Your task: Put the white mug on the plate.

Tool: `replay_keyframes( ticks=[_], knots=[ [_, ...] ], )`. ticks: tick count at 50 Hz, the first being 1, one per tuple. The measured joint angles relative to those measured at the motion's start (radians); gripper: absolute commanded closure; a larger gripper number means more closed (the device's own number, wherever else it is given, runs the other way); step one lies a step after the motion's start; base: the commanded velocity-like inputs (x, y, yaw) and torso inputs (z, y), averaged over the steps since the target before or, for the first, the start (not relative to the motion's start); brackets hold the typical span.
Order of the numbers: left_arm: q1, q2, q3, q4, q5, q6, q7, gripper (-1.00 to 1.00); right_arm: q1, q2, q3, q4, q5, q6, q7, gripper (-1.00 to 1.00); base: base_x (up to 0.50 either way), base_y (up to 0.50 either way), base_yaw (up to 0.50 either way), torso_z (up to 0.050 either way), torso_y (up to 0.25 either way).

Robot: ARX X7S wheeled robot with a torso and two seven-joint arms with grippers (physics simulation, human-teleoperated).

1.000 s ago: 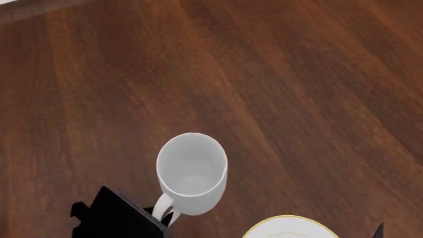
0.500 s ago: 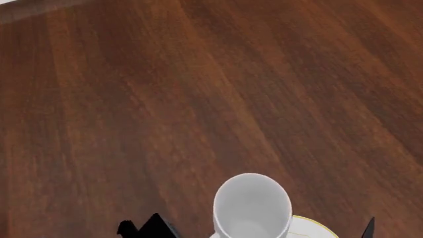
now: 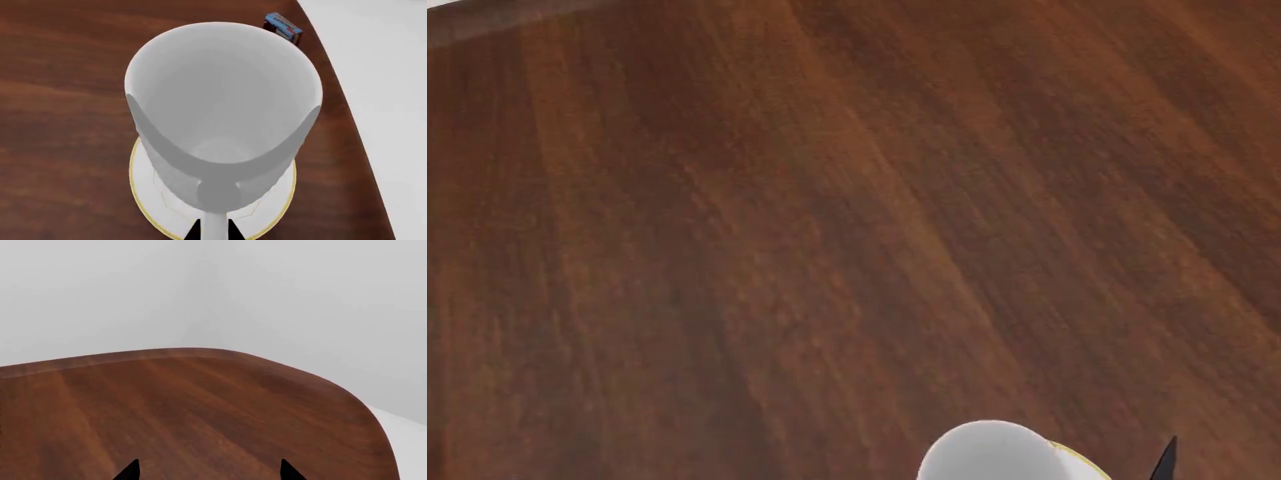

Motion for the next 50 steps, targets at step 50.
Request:
replay_keyframes(
  ticks=[50],
  knots=[
    [-0.093,0.005,0.251,-0.245,0.213,0.304,0.099,1.0,-0.002,0.005,-0.017,0.035,0.003,-0.034,-0.002,-1.0,0.0,0.0,0.0,0.0,0.0]
  ],
)
